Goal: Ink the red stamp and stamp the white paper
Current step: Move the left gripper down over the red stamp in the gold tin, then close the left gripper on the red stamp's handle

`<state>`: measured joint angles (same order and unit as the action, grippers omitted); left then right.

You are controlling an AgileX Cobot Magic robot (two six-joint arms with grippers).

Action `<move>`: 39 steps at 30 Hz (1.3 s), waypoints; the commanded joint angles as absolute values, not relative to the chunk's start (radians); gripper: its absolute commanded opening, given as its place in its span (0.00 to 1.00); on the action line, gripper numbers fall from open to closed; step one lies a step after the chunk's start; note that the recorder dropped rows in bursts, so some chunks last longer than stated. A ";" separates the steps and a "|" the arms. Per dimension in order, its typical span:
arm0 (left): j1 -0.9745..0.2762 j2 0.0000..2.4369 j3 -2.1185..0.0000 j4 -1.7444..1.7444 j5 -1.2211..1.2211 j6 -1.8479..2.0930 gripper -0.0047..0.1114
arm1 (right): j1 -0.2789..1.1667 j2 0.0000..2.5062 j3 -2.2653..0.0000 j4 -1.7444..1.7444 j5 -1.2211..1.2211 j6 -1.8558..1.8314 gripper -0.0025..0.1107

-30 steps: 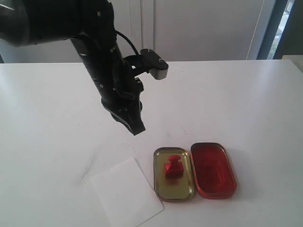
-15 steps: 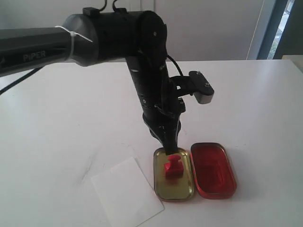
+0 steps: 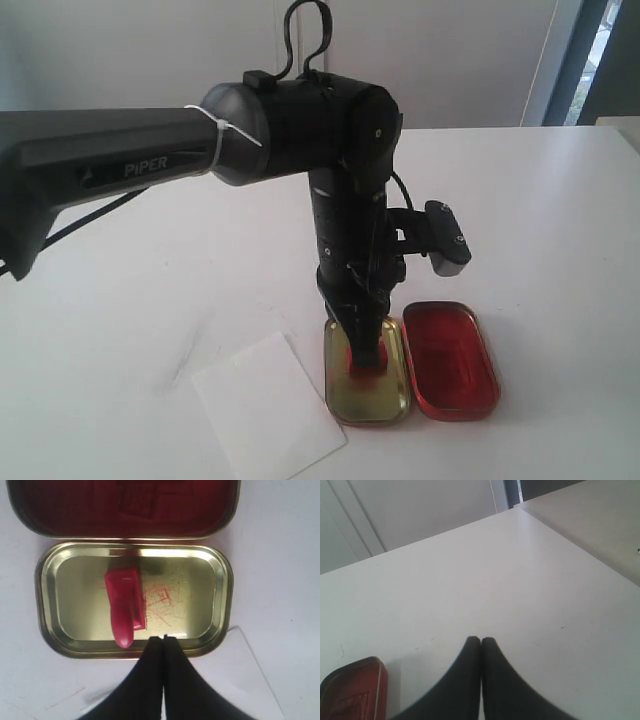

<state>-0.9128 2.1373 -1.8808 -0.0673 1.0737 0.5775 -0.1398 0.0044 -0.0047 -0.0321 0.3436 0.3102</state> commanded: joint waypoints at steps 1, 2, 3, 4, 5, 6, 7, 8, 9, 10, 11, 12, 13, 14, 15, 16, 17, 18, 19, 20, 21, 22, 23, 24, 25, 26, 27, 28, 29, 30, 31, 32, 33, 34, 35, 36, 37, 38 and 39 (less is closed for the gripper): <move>-0.918 2.136 -1.887 -0.077 1.053 0.554 0.04 | -0.136 0.000 0.000 -0.038 0.335 0.312 0.02; -0.918 2.136 -1.887 -0.080 1.048 0.554 0.04 | -0.136 0.000 0.000 -0.038 0.335 0.312 0.02; -0.918 2.136 -1.887 -0.082 1.046 0.554 0.04 | -0.136 0.000 0.000 -0.038 0.335 0.312 0.02; -0.918 2.136 -1.887 -0.082 1.046 0.554 0.04 | -0.136 0.000 0.000 -0.038 0.335 0.312 0.02; -0.918 2.136 -1.887 -0.082 1.046 0.554 0.04 | -0.136 0.000 0.000 -0.038 0.335 0.312 0.02; -0.918 2.136 -1.887 -0.081 1.044 0.554 0.04 | -0.136 0.000 0.000 -0.038 0.335 0.312 0.02; -0.918 2.136 -1.887 -0.081 1.039 0.554 0.04 | -0.136 0.000 0.000 -0.038 0.335 0.314 0.02; -0.918 2.136 -1.887 -0.077 1.024 0.554 0.04 | -0.136 0.000 0.000 -0.038 0.335 0.314 0.02; -0.918 2.136 -1.887 -0.077 1.014 0.554 0.04 | -0.136 0.000 0.000 -0.038 0.335 0.314 0.02; -0.918 2.136 -1.887 -0.077 1.004 0.554 0.04 | -0.136 0.000 0.000 -0.038 0.335 0.314 0.02; -0.918 2.136 -1.887 -0.077 1.004 0.554 0.04 | -0.136 0.000 0.000 -0.038 0.335 0.314 0.02; -0.911 2.138 -1.887 -0.076 1.000 0.580 0.04 | -0.136 0.000 0.000 -0.038 0.335 0.314 0.02; -0.902 2.140 -1.887 -0.076 0.998 0.578 0.04 | -0.136 0.000 0.000 -0.038 0.335 0.314 0.02; -0.878 2.140 -1.887 -0.105 1.006 0.576 0.04 | -0.136 0.000 0.000 -0.038 0.335 0.314 0.02; -0.869 2.140 -1.887 -0.127 1.014 0.576 0.04 | -0.136 0.000 0.000 -0.038 0.335 0.314 0.02; -0.862 2.140 -1.887 -0.155 1.018 0.576 0.04 | -0.136 0.000 0.000 -0.038 0.335 0.314 0.02; -0.859 2.140 -1.887 -0.182 1.020 0.579 0.04 | -0.136 0.000 0.000 -0.038 0.335 0.314 0.02; -0.859 2.140 -1.887 -0.187 1.018 0.581 0.04 | -0.136 0.000 0.000 -0.038 0.335 0.314 0.02; -0.859 2.140 -1.887 -0.184 1.012 0.584 0.04 | -0.136 0.000 0.000 -0.038 0.335 0.314 0.02; -0.862 2.140 -1.887 -0.184 1.010 0.586 0.04 | -0.136 0.000 0.000 -0.038 0.335 0.314 0.02; -0.864 2.140 -1.887 -0.184 1.004 0.586 0.04 | -0.136 0.000 0.000 -0.038 0.335 0.314 0.02; -0.864 2.142 -1.887 -0.184 1.000 0.586 0.04 | -0.136 0.000 0.000 -0.038 0.335 0.314 0.02; -0.864 2.142 -1.887 -0.184 0.998 0.586 0.04 | -0.136 0.000 0.000 -0.038 0.335 0.314 0.02; -0.862 2.142 -1.886 -0.183 0.996 0.588 0.04 | -0.136 0.000 0.000 -0.038 0.335 0.314 0.02; -0.862 2.142 -1.886 -0.175 0.996 0.588 0.04 | -0.136 0.000 0.000 -0.038 0.335 0.314 0.02; -0.862 2.142 -1.886 -0.164 0.996 0.589 0.04 | -0.136 0.000 0.000 -0.038 0.335 0.314 0.02; -0.862 2.142 -1.886 -0.159 0.996 0.596 0.04 | -0.136 0.000 0.000 -0.038 0.335 0.314 0.02; -0.862 2.142 -1.886 -0.159 0.996 0.608 0.04 | -0.136 0.000 0.000 -0.038 0.335 0.314 0.02; -0.862 2.142 -1.886 -0.159 0.996 0.611 0.04 | -0.136 0.000 0.000 -0.038 0.335 0.314 0.02; -0.862 2.142 -1.886 -0.159 0.996 0.621 0.06 | -0.136 0.000 0.000 -0.038 0.335 0.314 0.02; -0.862 2.142 -1.886 -0.159 0.996 0.636 0.09 | -0.136 0.000 0.000 -0.038 0.335 0.314 0.02; -0.862 2.142 -1.886 -0.159 0.996 0.649 0.13 | -0.136 0.000 0.000 -0.038 0.335 0.314 0.02; -0.862 2.142 -1.886 -0.159 0.996 0.662 0.19 | -0.136 0.000 0.000 -0.038 0.335 0.314 0.02; -0.862 2.142 -1.886 -0.159 0.996 0.669 0.24 | -0.136 0.000 0.000 -0.038 0.335 0.314 0.02; -0.862 2.142 -1.886 -0.159 0.996 0.678 0.30 | -0.136 0.000 0.000 -0.038 0.335 0.314 0.02; -0.862 2.142 -1.886 -0.159 0.996 0.685 0.35 | -0.136 0.000 0.000 -0.038 0.335 0.314 0.02; -0.862 2.142 -1.886 -0.159 0.996 0.692 0.39 | -0.136 0.000 0.000 -0.038 0.335 0.314 0.02; -0.862 2.142 -1.886 -0.159 0.996 0.703 0.43 | -0.136 0.000 0.000 -0.038 0.335 0.314 0.02; -0.862 2.142 -1.884 -0.159 0.996 0.717 0.46 | -0.136 0.000 0.000 -0.038 0.335 0.314 0.02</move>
<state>-0.8615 2.1373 -1.8808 -0.1527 0.9821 0.6827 -0.1398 0.0044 -0.0047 -0.0321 0.3436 0.3102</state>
